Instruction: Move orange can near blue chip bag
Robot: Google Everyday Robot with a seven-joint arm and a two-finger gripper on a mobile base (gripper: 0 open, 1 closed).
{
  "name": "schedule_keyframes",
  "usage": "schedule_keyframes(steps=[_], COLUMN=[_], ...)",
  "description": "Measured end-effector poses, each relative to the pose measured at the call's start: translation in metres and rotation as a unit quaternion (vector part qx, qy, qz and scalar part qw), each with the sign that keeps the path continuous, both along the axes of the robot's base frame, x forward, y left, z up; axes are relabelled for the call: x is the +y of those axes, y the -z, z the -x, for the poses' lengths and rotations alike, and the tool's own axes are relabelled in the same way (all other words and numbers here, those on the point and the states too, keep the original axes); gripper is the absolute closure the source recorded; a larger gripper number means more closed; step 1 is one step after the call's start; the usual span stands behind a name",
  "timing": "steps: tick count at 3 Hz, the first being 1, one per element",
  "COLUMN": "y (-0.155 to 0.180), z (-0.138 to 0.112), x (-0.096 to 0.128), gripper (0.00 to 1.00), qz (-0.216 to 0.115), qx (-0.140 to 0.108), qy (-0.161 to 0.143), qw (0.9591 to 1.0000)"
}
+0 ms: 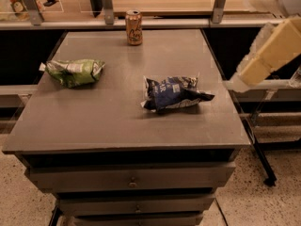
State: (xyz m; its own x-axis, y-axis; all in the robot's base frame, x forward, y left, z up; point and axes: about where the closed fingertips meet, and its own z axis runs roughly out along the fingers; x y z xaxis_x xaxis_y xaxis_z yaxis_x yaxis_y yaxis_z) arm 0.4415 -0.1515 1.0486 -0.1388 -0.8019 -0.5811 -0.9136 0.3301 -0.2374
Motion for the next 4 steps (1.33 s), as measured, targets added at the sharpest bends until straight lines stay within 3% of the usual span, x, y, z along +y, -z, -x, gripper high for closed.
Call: schedule_keyframes(steps=[1,2,4], y=[-0.023,-0.036,-0.035], z=[-0.015,-0.03,-0.031], x=[0.012,0.025,0.027], gripper=[0.0,0.0,0.0], qz=[-0.081,-0.106,-0.102], qx=[0.002,-0.009,-0.004], qy=[0.008,0.011,0.018], qw=[0.9967,0.9943,0.9946])
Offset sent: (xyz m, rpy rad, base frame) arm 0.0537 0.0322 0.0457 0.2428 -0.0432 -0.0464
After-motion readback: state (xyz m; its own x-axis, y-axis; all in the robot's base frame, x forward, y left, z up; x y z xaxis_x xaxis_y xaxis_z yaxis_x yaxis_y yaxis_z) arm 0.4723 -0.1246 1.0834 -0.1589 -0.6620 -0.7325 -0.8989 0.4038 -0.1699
